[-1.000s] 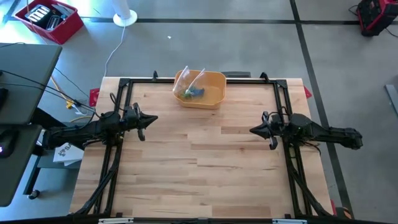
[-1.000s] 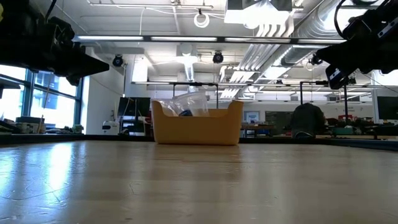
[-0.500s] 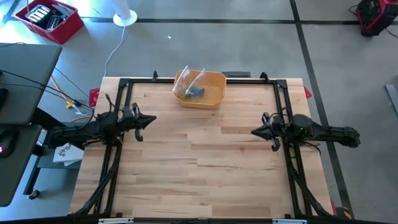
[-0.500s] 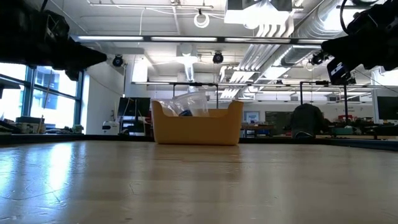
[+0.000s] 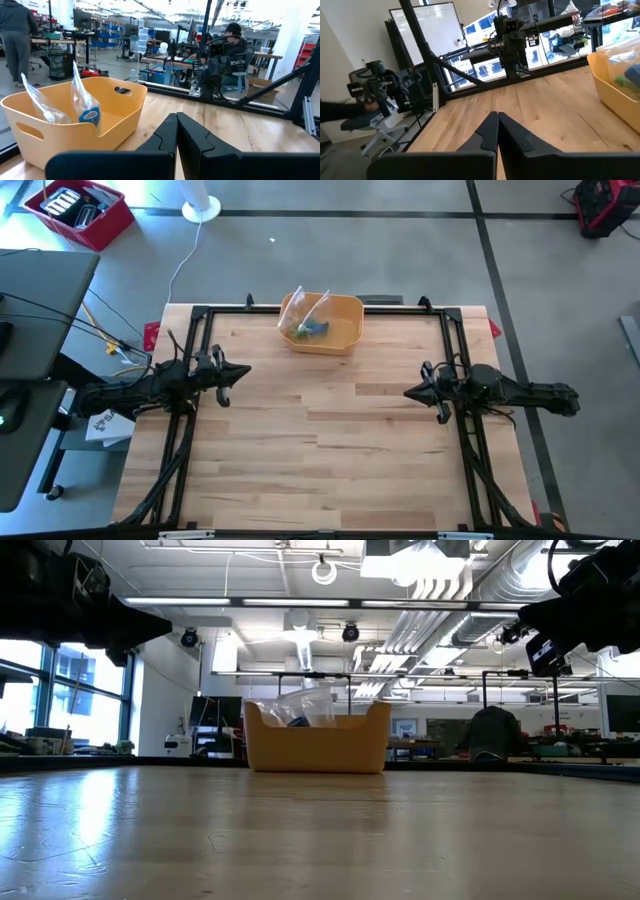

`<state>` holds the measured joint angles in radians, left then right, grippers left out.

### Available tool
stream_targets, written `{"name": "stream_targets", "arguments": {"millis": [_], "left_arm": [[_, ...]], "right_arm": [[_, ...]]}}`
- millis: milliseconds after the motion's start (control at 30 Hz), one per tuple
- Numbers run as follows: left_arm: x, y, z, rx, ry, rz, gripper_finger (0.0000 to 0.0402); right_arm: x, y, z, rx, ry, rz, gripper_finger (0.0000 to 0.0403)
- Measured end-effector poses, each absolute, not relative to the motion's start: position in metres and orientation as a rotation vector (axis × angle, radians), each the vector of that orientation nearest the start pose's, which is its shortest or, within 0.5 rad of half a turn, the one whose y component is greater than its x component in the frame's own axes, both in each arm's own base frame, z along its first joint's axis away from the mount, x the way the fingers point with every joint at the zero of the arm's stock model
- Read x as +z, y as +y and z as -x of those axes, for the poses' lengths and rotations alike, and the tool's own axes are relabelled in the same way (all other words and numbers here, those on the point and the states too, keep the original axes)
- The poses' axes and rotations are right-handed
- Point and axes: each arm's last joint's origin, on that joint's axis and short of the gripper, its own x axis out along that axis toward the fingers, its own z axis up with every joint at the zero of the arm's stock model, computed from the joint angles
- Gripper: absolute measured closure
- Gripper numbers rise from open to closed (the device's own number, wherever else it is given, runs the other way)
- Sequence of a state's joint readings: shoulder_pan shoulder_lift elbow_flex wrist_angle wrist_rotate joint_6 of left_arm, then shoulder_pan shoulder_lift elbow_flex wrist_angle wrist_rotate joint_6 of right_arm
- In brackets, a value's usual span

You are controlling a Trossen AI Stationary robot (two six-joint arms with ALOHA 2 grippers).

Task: Roll bandage
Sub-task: Return to Home Position

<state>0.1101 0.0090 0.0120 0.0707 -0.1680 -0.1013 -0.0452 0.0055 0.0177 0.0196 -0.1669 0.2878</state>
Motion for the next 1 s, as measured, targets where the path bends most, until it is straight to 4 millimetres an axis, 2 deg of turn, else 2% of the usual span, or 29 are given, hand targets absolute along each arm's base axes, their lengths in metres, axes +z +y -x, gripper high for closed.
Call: {"name": "stream_targets", "arguments": {"millis": [367,700,1000], "left_arm": [[0.1737,0.0155,-0.0958,0.274,-0.088,0.103,0.0398],[0.1737,0.0155,-0.0958,0.274,-0.087,0.101,0.0398],[0.1737,0.0155,-0.0958,0.274,-0.087,0.102,0.0398]], "right_arm": [[0.1701,-0.0013,-0.0968,0.064,-0.017,-0.168,0.0402],[0.1700,-0.0014,-0.0969,0.058,-0.024,0.091,0.0402],[0.1699,-0.0014,-0.0969,0.058,-0.025,0.111,0.0402]]}}
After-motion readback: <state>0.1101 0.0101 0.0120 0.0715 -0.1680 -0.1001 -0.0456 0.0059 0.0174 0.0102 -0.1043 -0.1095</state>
